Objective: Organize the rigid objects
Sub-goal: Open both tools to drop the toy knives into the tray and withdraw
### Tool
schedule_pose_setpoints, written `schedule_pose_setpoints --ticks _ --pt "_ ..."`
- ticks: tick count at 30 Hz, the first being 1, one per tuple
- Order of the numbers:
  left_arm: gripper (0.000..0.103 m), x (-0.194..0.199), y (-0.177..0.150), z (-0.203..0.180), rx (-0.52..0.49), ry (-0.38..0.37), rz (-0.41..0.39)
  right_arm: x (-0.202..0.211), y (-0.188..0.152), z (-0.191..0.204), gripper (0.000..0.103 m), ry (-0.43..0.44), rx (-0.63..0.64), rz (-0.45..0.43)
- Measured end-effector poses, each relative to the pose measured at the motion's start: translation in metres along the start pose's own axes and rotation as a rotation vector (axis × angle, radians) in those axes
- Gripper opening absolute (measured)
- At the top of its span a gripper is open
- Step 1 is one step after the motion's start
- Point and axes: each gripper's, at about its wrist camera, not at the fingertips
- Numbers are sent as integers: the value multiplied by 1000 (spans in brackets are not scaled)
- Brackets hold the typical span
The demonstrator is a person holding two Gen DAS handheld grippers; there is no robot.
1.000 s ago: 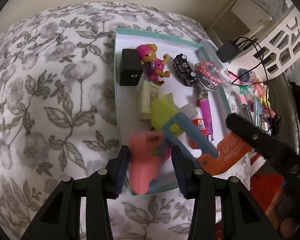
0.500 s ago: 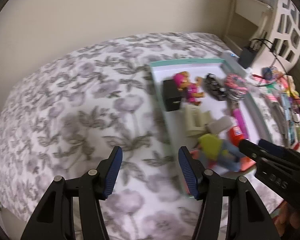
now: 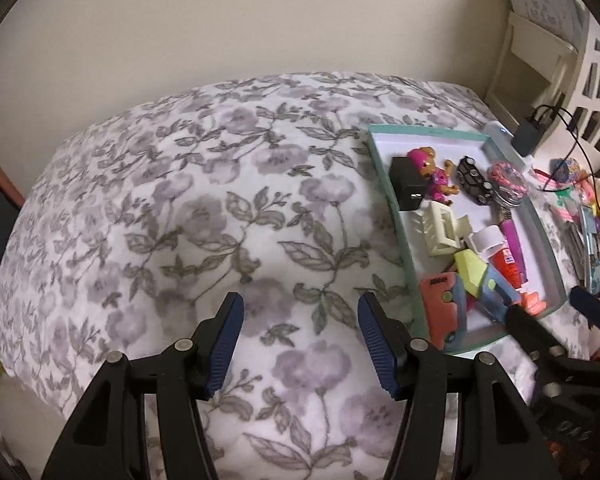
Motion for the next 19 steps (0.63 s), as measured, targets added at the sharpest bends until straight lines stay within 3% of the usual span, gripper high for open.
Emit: schedule_pose_setpoints --ticks 4,7,19 --pt "62 5 -2 3 16 -16 -21 11 1 -3 103 14 -28 -36" --pt "83 9 -2 3 16 -18 -40 15 2 -3 103 17 -36 -54" --pt "83 18 0 2 18 -65 -92 17 1 1 103 28 -12 -60"
Point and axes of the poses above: each gripper's, at about its wrist camera, not at the fingertips, and x roughly against the way its jaws point, z to its left, y to its top, and after that the axes turned 5 degrees about -x, right-handed
